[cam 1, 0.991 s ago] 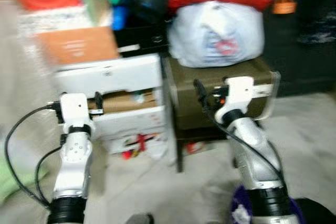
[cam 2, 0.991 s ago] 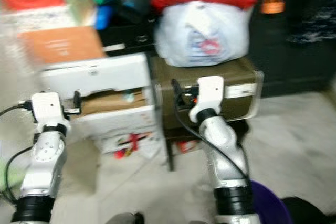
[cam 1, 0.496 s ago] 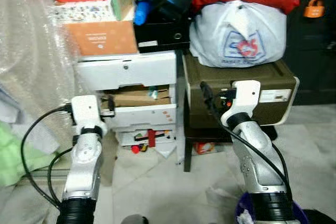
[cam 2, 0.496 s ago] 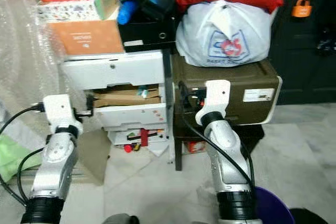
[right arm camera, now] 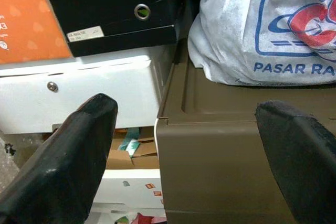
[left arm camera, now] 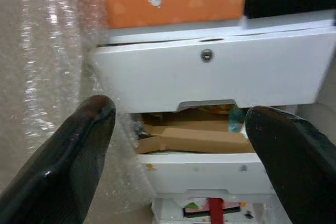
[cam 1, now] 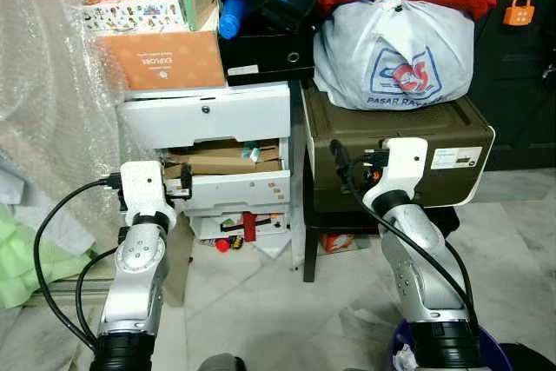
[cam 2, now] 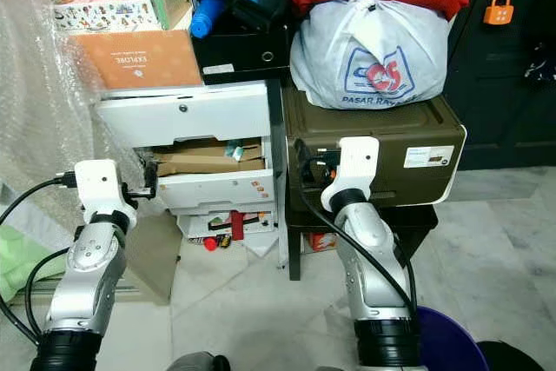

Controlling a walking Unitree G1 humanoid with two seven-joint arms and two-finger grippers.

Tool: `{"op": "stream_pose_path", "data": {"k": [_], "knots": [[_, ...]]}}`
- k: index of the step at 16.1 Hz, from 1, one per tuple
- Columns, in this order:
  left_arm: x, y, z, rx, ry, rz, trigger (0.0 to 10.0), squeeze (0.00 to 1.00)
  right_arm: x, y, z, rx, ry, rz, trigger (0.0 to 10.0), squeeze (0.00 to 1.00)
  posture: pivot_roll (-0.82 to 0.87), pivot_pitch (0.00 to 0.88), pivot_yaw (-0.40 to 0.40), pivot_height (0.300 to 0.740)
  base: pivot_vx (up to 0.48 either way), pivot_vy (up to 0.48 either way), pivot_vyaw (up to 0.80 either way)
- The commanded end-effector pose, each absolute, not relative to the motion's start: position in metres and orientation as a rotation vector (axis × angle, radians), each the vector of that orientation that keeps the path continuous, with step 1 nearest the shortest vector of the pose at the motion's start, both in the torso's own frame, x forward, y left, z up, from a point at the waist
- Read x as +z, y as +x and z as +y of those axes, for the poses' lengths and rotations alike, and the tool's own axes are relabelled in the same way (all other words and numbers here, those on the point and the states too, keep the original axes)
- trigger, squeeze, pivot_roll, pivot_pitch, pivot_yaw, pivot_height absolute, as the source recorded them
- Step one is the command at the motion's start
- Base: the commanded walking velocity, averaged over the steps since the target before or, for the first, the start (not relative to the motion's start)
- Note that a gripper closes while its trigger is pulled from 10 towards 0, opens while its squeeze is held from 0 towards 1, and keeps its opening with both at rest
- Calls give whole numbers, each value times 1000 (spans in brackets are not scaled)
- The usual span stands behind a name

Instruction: Clean up the room

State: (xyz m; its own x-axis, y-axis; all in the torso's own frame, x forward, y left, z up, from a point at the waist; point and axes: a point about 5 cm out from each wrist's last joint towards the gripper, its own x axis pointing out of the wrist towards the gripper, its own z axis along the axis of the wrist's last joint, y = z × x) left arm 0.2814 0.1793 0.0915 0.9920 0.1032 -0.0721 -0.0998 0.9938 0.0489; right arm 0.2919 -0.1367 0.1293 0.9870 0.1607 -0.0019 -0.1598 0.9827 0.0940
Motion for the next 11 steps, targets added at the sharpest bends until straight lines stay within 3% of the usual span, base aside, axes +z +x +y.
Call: {"op": "stream_pose_path", "data": {"k": [1, 3, 11], "knots": [[98, 282, 178, 78, 49, 48, 10000, 0, 135, 293, -134, 172, 94, -7, 10000, 0, -149, 0, 54, 740, 0, 0, 0], [101, 282, 176, 53, 49, 34, 10000, 0, 135, 293, -135, 172, 102, -5, 10000, 0, -150, 0, 55, 740, 0, 0, 0], [103, 281, 174, 15, 43, 19, 10000, 0, 136, 295, -134, 173, 96, -15, 10000, 0, -148, 0, 56, 740, 323, 0, 0]]}}
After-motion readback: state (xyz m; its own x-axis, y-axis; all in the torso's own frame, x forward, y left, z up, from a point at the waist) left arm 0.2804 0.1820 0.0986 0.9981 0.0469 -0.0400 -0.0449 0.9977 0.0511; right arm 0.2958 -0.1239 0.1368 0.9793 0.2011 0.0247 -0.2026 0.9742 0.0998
